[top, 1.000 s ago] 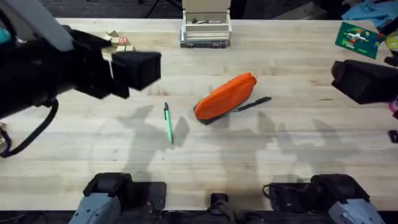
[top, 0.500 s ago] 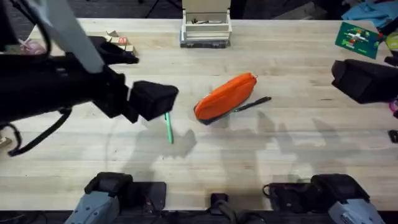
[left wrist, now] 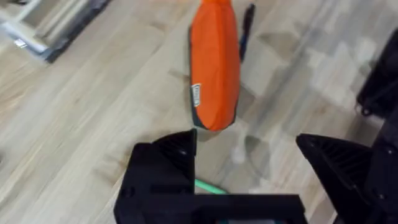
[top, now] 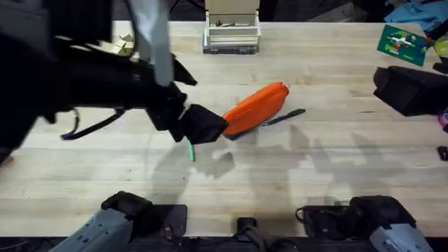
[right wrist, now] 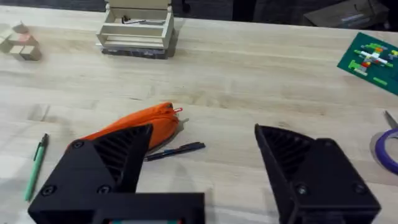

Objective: Unzip the bag, pick up the pens from the table one at a time and place them inside, then zip the bag closed.

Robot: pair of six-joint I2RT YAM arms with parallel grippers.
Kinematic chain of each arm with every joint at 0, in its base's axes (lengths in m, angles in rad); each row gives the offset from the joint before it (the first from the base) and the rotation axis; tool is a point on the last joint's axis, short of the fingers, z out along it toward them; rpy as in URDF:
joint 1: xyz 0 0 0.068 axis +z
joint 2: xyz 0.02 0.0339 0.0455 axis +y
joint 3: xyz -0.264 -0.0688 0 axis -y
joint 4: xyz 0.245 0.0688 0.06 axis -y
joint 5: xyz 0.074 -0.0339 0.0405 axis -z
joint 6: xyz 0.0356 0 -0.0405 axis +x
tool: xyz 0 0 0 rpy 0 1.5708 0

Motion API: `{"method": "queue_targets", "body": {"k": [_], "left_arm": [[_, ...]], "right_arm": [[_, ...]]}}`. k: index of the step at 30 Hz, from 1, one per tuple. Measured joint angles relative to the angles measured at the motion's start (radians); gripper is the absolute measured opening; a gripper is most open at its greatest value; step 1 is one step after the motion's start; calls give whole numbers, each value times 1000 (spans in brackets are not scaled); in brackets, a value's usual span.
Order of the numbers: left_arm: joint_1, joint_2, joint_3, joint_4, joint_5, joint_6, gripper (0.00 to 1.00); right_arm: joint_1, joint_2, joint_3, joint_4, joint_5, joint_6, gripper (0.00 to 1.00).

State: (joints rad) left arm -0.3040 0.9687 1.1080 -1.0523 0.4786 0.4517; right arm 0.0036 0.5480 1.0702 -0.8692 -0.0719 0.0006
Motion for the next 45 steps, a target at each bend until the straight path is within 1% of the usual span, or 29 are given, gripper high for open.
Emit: {"method": "queue_targets", "body": {"k": [5,9,10,24,34,45], "left_arm": [[-78,71,0,1,0,50,995],[-122,126,0,7,0,77,995],[-139,170,0,18,0,89,995],[-141,353,0,27,0,95,994],[-141,440,0,108,-3,96,993],[-141,556,0,150,-3,96,995]], "right_arm": [[0,0,0,0,0,0,998],[0,0,0,0,0,0,998],[0,0,0,0,0,0,998],[0,0,0,0,0,0,998],[0,0,0,0,0,0,997],[0,0,0,0,0,0,998]]}}
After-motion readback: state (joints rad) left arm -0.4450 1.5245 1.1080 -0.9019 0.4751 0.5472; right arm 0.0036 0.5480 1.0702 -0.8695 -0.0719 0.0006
